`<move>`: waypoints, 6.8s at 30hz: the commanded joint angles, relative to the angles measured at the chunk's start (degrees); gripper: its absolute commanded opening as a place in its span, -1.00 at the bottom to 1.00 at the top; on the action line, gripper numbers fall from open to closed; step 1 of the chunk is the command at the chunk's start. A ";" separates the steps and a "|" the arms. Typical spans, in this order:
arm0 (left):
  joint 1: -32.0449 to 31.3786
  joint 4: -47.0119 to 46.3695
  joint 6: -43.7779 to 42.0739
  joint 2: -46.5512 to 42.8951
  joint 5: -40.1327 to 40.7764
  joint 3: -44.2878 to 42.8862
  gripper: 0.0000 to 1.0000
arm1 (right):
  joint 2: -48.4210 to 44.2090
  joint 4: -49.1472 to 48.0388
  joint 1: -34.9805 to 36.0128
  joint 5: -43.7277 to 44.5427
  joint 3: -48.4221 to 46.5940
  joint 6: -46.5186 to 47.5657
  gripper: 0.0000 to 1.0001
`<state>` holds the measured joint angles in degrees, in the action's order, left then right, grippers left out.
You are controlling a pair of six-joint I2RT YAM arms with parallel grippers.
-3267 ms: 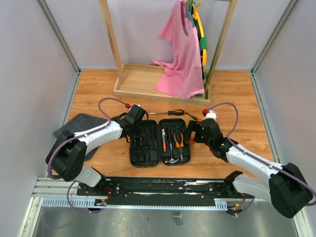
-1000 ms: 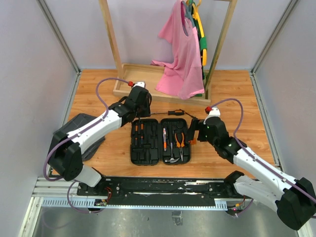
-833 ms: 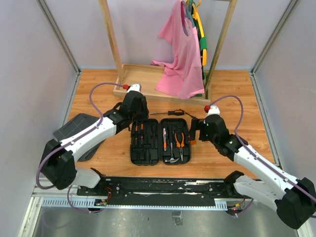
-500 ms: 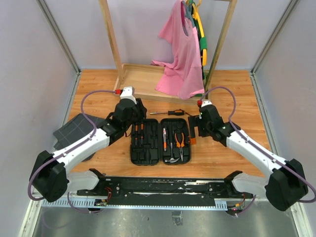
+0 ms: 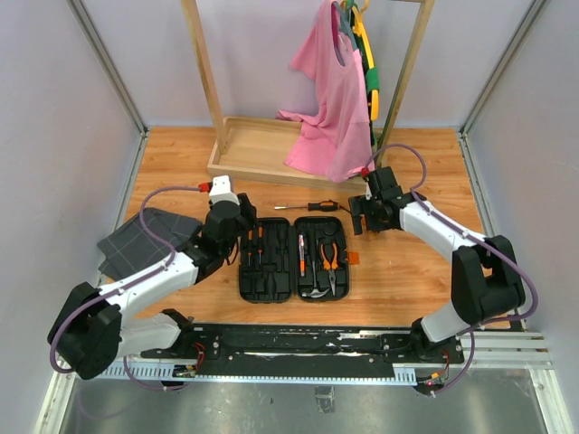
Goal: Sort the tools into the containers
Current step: Pick up the screwdriver from the center of the board.
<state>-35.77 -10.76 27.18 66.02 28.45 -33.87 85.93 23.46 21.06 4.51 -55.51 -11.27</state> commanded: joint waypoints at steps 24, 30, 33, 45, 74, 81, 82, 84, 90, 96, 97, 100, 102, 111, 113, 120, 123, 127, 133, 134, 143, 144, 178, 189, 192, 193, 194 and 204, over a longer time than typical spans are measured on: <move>-0.10 -10.29 -0.38 2.87 4.71 4.17 0.12 | 14.72 -0.59 -7.04 -8.45 -7.51 9.94 0.64; -0.09 -10.33 -0.37 3.56 4.32 3.84 0.12 | 16.54 -0.51 -7.02 -7.98 -8.27 10.45 0.61; -0.10 -10.10 -0.53 4.01 4.25 3.45 0.12 | 17.63 -0.23 -7.02 -7.94 -9.27 11.00 0.60; -0.09 -8.94 -0.37 6.43 4.34 1.86 0.12 | 20.50 1.20 -7.02 -7.25 -11.76 13.02 0.46; -0.09 -6.79 -0.15 9.01 5.31 -0.05 0.13 | 6.78 -1.06 -6.91 -8.21 0.26 4.10 -0.75; -0.09 -6.69 -0.11 9.30 5.03 -0.31 0.13 | -2.39 -3.35 -6.94 -7.71 6.32 1.77 -0.99; -0.09 -6.62 -0.11 9.30 5.01 -0.32 0.13 | -3.69 -3.65 -6.96 -7.80 7.37 1.40 -0.99; -0.09 -6.60 -0.11 9.30 5.05 -0.27 0.13 | -6.81 -4.47 -6.96 -7.86 9.66 0.59 -0.99; -0.09 -6.51 0.13 9.30 4.75 -0.40 0.13 | -18.30 -8.86 -6.92 -10.32 16.17 -2.56 -0.99; -0.09 -7.10 0.59 9.15 3.42 -0.15 0.13 | -28.62 -18.51 -5.07 -17.30 24.69 -12.10 -0.99; -0.09 -7.16 0.59 8.99 3.33 -0.10 0.13 | -30.15 -20.17 -3.90 -17.00 25.96 -13.33 -0.99; -0.09 -7.39 0.60 8.11 3.15 0.38 0.13 | -33.98 -24.37 0.50 -13.45 28.84 -16.59 -0.99; -0.05 -7.85 0.67 7.70 2.98 0.75 0.14 | -35.31 -26.26 4.48 -11.29 29.29 -17.10 -0.99; -0.05 -7.25 0.77 7.45 2.71 0.41 0.14 | -29.93 -40.07 21.57 -2.72 28.28 -16.39 -0.99; -0.03 -7.22 0.62 6.93 3.11 0.61 0.14 | -26.84 -42.80 24.62 -1.43 27.76 -14.79 -0.99; 0.00 -6.90 0.51 6.05 3.77 0.77 0.14 | -18.37 -49.33 31.91 0.34 24.44 -2.03 -0.98; 0.00 -6.56 0.43 5.76 4.04 0.71 0.14 | -16.66 -53.00 32.46 -2.23 24.92 2.85 -0.98; 0.00 -6.48 0.33 5.06 4.62 0.89 0.15 | -15.92 -53.01 32.47 -3.99 24.67 7.15 -0.99; 0.00 -6.39 0.53 5.17 4.36 0.82 0.15 | -16.71 -49.12 32.47 -0.41 24.17 10.25 -0.99; 0.00 -6.45 0.51 5.14 4.38 0.82 0.15 | -16.91 -48.57 32.51 0.47 24.18 10.25 -0.99; 0.09 -6.41 0.68 5.14 4.14 0.91 0.15 | -19.31 -47.35 32.47 4.61 25.01 7.37 -0.98; 0.09 -6.49 0.68 5.03 4.08 0.95 0.15 | -19.47 -46.74 32.49 5.78 24.95 6.95 -0.99; 0.51 -6.40 0.53 5.78 4.19 0.71 0.15 | -33.10 -44.92 32.38 9.91 30.46 28.03 -0.95; 1.08 -1.23 0.23 -4.26 6.48 1.81 0.16 | -39.32 -34.94 32.39 -0.22 29.50 41.18 -0.97; 1.23 2.19 -0.88 -10.60 5.88 1.35 0.29 | -40.95 -31.05 32.40 -3.21 28.68 44.92 -0.97; 1.23 3.77 -0.86 -12.24 5.27 0.83 0.34 | -41.35 -29.84 32.38 -3.67 28.43 46.13 -0.97; 1.23 5.45 -0.59 -13.50 4.46 0.25 0.37 | -41.68 -28.58 32.42 -4.39 28.15 47.47 -0.97; 1.21 18.09 1.71 -14.76 -15.78 -6.57 0.40 | -42.64 -17.88 33.01 -12.44 24.81 62.35 -0.97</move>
<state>-34.89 1.19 28.38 50.68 22.20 -37.65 44.40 1.30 52.84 -3.68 -27.73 43.11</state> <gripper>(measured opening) 0.702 0.321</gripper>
